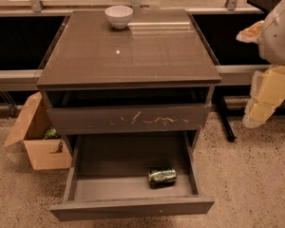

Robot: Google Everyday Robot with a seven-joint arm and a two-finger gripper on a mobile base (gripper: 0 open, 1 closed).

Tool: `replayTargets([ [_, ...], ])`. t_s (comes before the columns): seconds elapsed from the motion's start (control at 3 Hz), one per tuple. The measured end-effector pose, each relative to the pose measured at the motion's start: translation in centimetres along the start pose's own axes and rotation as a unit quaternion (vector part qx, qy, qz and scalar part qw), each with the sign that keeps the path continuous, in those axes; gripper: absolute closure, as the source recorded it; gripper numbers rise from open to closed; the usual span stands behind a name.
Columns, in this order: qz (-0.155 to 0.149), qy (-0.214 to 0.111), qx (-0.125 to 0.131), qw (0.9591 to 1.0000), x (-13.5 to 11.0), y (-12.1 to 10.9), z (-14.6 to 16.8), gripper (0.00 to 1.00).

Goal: Pick green can from middle drawer and place on counter

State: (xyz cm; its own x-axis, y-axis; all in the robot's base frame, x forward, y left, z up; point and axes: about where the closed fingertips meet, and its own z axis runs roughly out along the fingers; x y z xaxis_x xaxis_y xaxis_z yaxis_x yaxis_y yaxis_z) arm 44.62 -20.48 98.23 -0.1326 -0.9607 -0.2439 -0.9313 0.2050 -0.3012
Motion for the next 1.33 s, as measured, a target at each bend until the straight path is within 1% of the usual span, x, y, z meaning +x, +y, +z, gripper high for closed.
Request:
replayTargets([
  [0.33,-0.015,-0.017,-0.024,0.9994,0.8,-0.2,2.6,0.0],
  [0.67,-0.017,-0.051,-0.045,0.9975,1.4,0.4,8.2,0.0],
  [1.0,-0.022,-0.054,-0.049,0.9971,1.3,0.6,8.9,0.0],
  [1.33,-0.037,-0.063,-0.061,0.9955,1.1,1.1,11.6,0.0],
])
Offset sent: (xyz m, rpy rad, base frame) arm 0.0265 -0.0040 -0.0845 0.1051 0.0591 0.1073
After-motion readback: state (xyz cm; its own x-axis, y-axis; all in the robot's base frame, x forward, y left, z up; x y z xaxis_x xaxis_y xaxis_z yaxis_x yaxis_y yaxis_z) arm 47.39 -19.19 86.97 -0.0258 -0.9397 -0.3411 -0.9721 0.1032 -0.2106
